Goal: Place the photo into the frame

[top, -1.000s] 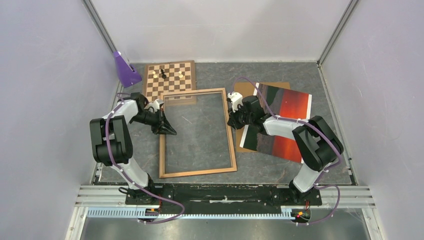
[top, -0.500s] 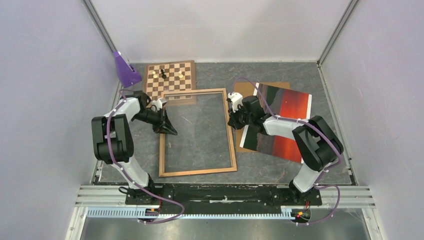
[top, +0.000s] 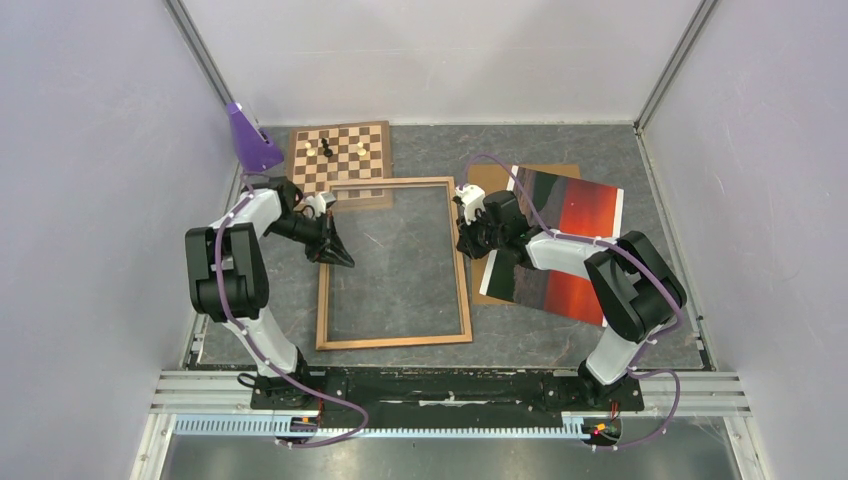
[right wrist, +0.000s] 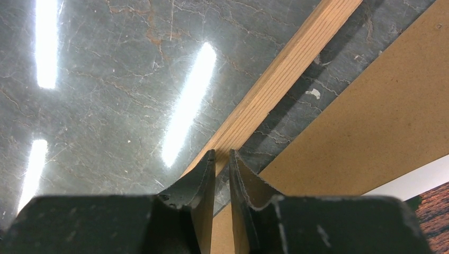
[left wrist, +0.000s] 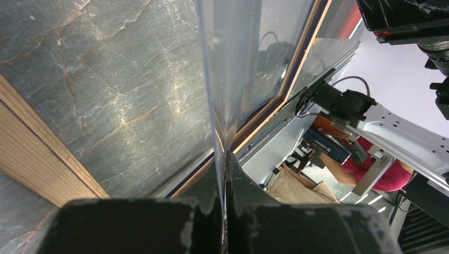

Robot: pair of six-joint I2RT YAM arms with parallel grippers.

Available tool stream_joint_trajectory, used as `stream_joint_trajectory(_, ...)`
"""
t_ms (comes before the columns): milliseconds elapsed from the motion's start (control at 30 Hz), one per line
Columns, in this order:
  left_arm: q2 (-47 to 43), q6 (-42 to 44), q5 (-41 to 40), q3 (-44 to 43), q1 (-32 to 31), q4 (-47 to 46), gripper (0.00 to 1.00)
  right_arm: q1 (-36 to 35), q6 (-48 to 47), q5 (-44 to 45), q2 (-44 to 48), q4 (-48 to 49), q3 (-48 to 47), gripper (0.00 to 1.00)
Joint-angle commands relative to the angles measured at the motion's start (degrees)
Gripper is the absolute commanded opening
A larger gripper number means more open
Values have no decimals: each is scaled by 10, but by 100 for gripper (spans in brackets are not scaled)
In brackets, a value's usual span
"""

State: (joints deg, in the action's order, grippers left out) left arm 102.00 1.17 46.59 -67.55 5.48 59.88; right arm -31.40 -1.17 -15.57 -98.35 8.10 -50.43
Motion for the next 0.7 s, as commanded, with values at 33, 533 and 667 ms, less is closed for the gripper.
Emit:
stream_joint_trajectory(33,14,25,29,-29,-13,-13,2,-20,-1,-34,-7,-1,-18,17)
stream_joint_trajectory(533,21,-50,97,-46,-12,-26,2,-23,-17,-3,-6,-15,-22,16)
stream_joint_trajectory(667,13,-74,110,-54,-11,-31,2,-26,-23,6,-5,-17,-22,16)
